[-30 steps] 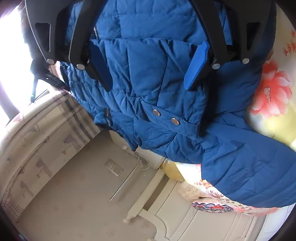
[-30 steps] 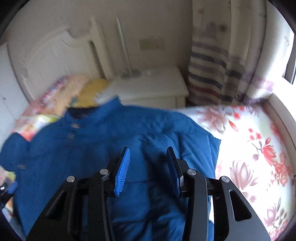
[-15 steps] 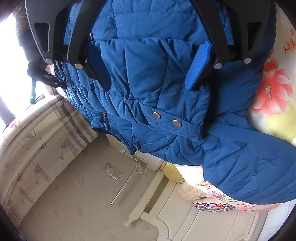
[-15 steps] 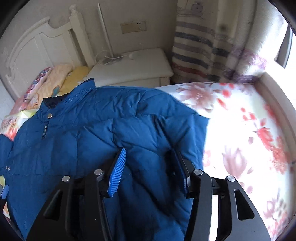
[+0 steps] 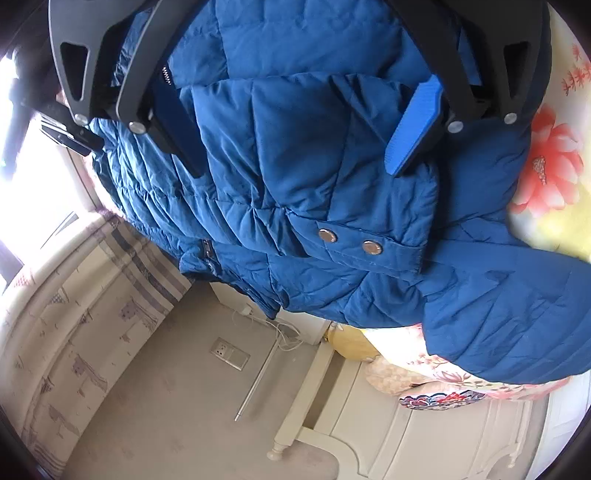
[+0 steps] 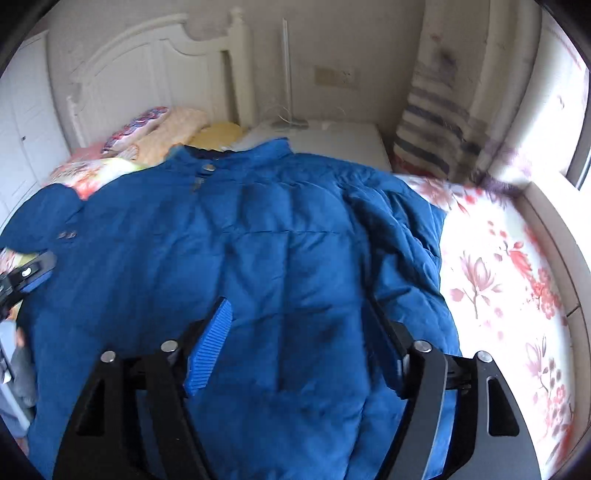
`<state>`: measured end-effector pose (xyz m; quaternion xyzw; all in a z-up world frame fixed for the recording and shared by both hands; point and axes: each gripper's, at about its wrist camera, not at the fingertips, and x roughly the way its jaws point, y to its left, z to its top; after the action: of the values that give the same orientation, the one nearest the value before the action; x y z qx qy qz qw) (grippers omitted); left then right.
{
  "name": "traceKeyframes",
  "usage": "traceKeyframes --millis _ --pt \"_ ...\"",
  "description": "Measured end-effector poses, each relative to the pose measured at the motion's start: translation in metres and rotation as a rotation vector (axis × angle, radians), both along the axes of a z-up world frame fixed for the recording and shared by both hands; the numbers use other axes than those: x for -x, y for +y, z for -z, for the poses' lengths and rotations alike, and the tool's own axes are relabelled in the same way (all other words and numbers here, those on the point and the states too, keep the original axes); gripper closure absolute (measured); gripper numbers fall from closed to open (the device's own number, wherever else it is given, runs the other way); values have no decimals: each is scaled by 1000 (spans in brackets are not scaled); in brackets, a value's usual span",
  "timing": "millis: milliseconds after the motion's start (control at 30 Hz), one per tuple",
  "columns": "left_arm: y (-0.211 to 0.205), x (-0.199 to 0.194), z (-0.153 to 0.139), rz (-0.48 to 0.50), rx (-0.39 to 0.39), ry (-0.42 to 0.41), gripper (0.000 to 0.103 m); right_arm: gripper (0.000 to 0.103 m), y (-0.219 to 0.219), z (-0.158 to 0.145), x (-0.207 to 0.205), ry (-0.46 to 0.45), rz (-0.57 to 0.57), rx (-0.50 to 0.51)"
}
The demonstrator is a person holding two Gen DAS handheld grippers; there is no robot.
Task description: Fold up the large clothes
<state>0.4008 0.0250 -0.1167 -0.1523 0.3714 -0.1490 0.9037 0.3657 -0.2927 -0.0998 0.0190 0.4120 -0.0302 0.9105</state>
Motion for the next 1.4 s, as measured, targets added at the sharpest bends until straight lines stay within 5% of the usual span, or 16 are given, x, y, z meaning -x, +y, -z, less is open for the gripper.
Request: traceKeyframes --millis 100,233,333,400,600,733,867,1033,1067,1100,1133,1233,1400 --pt "-2 1 0 6 -13 -4 4 29 -1 23 -3 39 -9 -16" --pt "1 2 -1 4 10 -6 4 29 4 8 6 0 36 -9" --pt "15 8 -8 -20 86 -35 4 29 12 6 15 -62 9 -15" --pt "36 12 -16 -67 174 -64 5 29 10 20 4 0 3 -6" --pt "184 32 -34 -447 493 -116 6 28 0 22 4 1 31 -66" --pt "282 42 -35 -680 521 -127 9 27 0 23 4 0 26 -68" --pt "365 29 -20 -832 542 -48 18 27 -3 22 6 -8 24 -98" --pt "399 -12 -17 -817 450 4 24 27 -4 22 7 -13 22 -105" --pt "401 -15 -18 -817 442 9 33 27 -4 22 7 -15 22 -108" --pt "401 -22 -16 -787 478 19 79 27 -5 22 7 -17 22 -113" --pt "401 -25 -13 -776 510 38 99 27 -6 22 8 -20 23 -118" --pt "377 -17 -42 -782 460 -100 100 31 -10 20 11 -41 33 -146" --pt "227 -11 -140 -418 227 -348 100 38 -28 14 23 -119 98 -220"
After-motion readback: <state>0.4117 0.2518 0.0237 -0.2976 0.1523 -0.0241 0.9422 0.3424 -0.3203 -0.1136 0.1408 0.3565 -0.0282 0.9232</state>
